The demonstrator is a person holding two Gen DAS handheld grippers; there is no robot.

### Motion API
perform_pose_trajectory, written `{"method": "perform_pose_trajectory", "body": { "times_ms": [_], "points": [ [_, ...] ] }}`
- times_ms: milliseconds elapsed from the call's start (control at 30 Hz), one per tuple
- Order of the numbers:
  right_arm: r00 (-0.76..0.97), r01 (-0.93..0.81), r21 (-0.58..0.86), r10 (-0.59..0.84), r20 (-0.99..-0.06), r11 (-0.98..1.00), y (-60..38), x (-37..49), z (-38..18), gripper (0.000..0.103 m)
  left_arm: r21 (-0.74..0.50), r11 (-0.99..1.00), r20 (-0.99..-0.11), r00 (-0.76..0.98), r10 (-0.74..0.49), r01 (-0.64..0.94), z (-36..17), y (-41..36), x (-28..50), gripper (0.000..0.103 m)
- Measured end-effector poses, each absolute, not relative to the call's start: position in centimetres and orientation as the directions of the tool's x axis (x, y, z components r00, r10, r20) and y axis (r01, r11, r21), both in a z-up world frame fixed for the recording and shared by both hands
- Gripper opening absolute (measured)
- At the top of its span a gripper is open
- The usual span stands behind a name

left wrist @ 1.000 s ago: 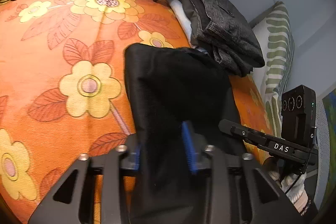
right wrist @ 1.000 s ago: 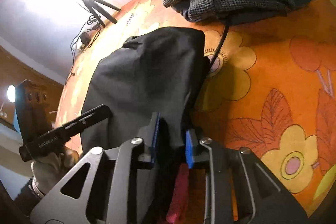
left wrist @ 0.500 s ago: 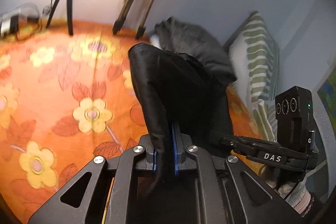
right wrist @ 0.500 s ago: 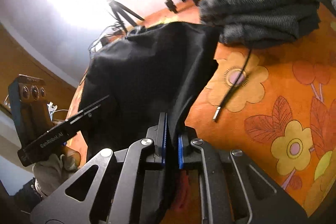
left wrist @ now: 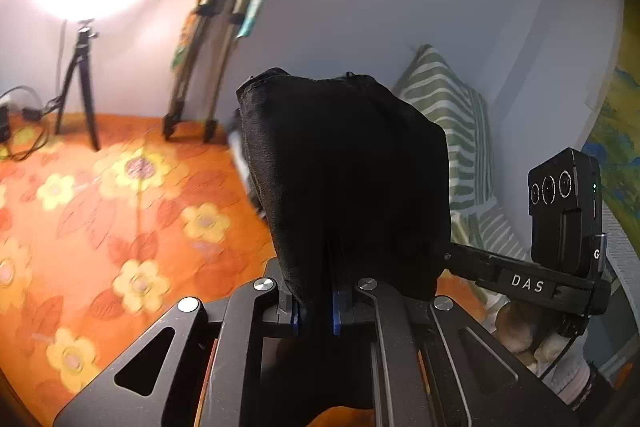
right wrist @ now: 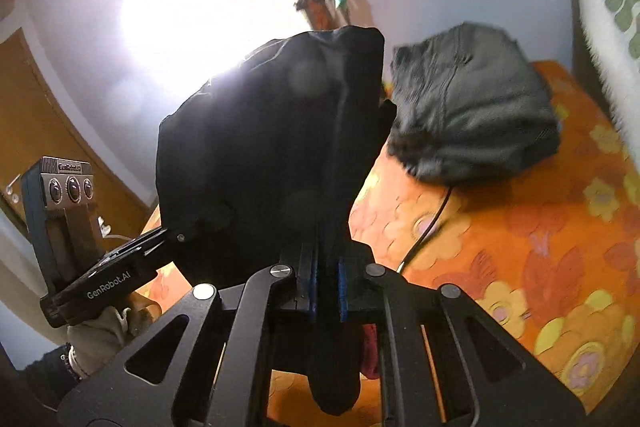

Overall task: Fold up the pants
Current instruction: 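Lift the folded trousers with both grippers and carry them toward the grey stack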

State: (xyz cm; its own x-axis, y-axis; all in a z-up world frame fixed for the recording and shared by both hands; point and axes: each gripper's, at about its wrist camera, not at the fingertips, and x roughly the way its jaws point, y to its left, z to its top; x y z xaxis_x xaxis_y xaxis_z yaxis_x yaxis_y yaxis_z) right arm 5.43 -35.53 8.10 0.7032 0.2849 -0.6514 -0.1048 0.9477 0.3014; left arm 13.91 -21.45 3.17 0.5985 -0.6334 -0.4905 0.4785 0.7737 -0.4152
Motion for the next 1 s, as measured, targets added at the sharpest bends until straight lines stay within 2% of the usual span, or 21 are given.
{"method": "perform_pose_trajectory", "body": {
  "times_ms": [333,567,767,1000],
  "points": [
    [0.794,-0.065,0.235,0.193,-0.577,0.97,-41.0,9.2,14.2,0.008,-0.387,0.73,-0.407,0.606,-0.684,0.563,8.1,-27.5,19.8,0.009],
    [0.803,-0.047,0.148,0.126,-0.582,0.988,-43.8,14.9,16.9,0.008,-0.375,0.729,-0.381,0.622,-0.684,0.573,8.8,-30.7,26.0,0.009],
    [0.777,-0.02,0.108,0.084,-0.623,0.994,-45.9,20.7,15.8,0.008,-0.412,0.733,-0.408,0.61,-0.679,0.541,6.2,-32.6,31.3,0.009],
    [0.72,0.027,0.066,0.027,-0.693,0.997,-49.3,27.0,11.4,0.008,-0.407,0.761,-0.47,0.599,-0.648,0.505,2.1,-34.7,36.0,0.009]
  ]
}}
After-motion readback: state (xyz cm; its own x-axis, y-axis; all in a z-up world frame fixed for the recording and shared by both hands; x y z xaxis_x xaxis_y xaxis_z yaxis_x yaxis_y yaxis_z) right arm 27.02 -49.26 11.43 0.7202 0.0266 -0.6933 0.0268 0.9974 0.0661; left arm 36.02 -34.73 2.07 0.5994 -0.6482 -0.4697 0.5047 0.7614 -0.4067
